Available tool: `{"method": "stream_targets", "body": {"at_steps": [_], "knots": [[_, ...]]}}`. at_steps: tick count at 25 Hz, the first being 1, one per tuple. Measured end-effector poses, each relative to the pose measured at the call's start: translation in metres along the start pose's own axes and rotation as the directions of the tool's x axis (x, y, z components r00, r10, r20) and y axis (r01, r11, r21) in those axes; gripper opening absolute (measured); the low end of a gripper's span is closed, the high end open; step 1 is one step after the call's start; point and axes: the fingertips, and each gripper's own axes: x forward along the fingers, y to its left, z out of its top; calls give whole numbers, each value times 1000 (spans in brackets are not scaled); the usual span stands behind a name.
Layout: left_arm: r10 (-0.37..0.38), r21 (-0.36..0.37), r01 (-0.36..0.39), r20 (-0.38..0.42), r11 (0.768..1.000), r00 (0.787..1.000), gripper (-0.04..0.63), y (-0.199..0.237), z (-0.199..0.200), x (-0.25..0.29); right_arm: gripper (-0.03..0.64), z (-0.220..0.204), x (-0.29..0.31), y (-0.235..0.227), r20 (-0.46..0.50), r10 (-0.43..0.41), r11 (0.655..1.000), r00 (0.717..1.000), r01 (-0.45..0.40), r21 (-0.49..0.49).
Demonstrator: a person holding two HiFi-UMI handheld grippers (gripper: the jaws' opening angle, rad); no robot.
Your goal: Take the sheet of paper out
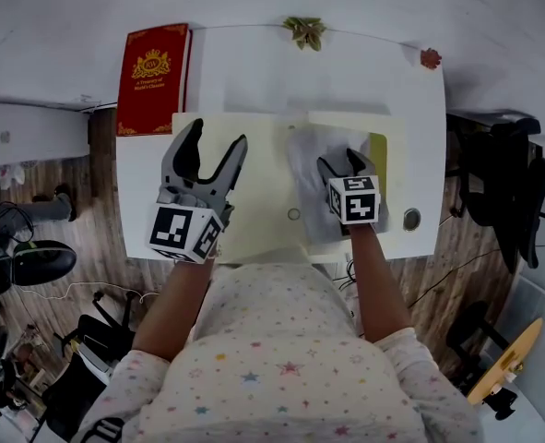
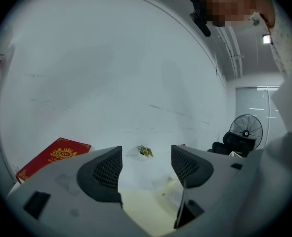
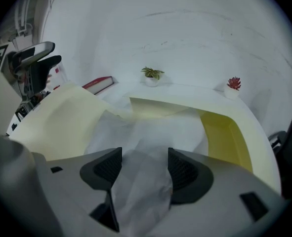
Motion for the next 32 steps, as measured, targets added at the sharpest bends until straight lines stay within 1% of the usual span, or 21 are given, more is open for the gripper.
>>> {"method": "stream_targets", "body": {"at_steps": [3, 9, 20, 23, 30, 32], "knots": [[-1, 1, 1, -4, 1000, 1000, 287, 0, -1, 0, 290, -1, 2, 1, -12, -19, 1000, 1000, 18, -21], [-7, -3, 7, -9, 1000, 1000, 287, -2, -3, -1, 285, -1, 2, 1, -24, -22, 1000, 999, 22, -22], [-6, 2, 6, -6, 1000, 1000, 285, -3, -2, -6, 245, -2, 1, 5, -34, -22, 999, 999, 20, -33], [-2, 2, 2, -4, 1000, 1000, 285, -2, 0, -8, 220, -2, 1, 7, -41, -17, 999, 999, 15, -43], [-3, 7, 3, 2, 1000, 1000, 285, -1, 2, -13, 133, -4, -1, 12, -53, -10, 998, 999, 7, -58], [-4, 8, 4, 4, 1000, 1000, 285, -3, 3, -14, 118, -5, -3, 12, -50, -5, 998, 999, 2, -60]]}}
